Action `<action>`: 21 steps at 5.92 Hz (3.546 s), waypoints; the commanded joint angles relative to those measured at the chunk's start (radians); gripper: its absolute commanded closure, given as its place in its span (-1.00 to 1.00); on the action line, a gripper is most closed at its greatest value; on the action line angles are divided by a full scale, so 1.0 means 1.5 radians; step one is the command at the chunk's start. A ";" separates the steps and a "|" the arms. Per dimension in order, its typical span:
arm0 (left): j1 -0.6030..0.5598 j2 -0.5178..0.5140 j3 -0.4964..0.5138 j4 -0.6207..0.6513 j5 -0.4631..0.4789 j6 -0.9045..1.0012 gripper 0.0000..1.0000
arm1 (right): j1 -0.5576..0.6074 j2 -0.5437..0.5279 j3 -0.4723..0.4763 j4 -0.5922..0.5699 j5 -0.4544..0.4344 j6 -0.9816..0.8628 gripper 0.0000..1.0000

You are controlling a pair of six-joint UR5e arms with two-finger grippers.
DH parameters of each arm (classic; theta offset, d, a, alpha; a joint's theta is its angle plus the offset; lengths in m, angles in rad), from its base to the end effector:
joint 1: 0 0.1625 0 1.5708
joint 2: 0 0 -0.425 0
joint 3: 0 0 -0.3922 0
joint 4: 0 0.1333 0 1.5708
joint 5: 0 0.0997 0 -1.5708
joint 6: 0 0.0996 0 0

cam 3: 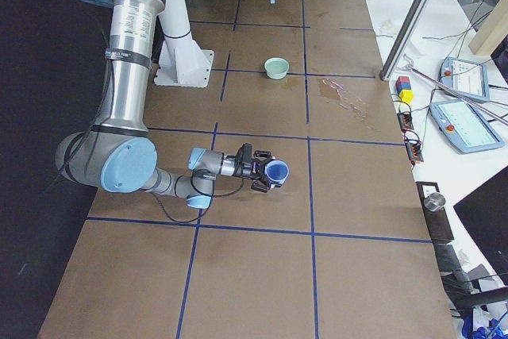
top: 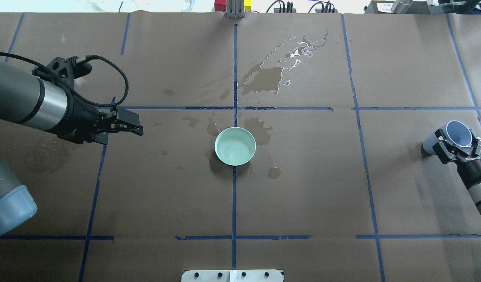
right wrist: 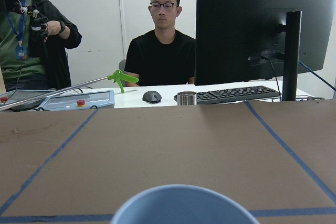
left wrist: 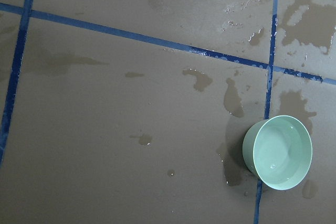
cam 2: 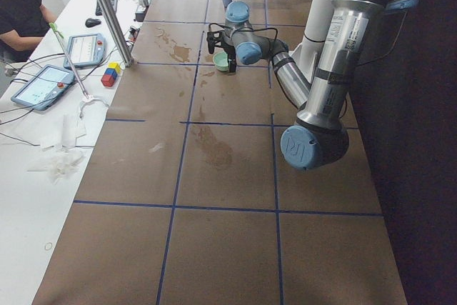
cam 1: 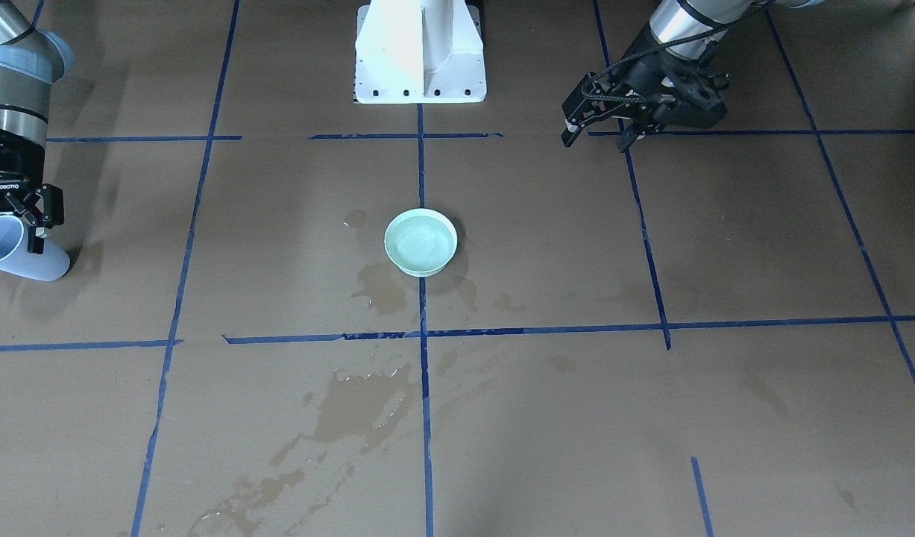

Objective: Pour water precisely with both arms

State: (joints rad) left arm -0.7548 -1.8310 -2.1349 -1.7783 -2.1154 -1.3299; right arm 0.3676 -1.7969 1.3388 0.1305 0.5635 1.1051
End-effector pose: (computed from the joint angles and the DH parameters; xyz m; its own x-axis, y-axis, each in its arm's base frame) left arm 0.3082 -0.4021 0.2434 0.4256 -0.1202 -0.8969 0.1654 0.9848 -0.0535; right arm -0.2381 -0.3248 0.6729 0.6899 0.0087 0.7238 -0.7041 0.2403 0.6682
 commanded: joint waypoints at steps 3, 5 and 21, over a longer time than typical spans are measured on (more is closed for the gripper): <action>0.001 0.002 0.000 0.001 0.000 0.000 -1.00 | 0.071 -0.011 0.059 0.014 0.072 -0.045 -1.00; 0.008 -0.005 0.008 0.006 0.002 0.000 -1.00 | 0.185 -0.010 0.063 0.012 0.204 -0.074 -1.00; 0.166 -0.320 0.416 0.012 0.150 -0.104 -0.41 | 0.823 0.089 0.162 -0.935 1.234 -0.777 -1.00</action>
State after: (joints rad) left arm -0.5077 -2.3116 -1.5121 -1.7596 -1.8899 -1.4859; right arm 1.6422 -1.6637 1.5137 -1.1560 2.5005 -0.0538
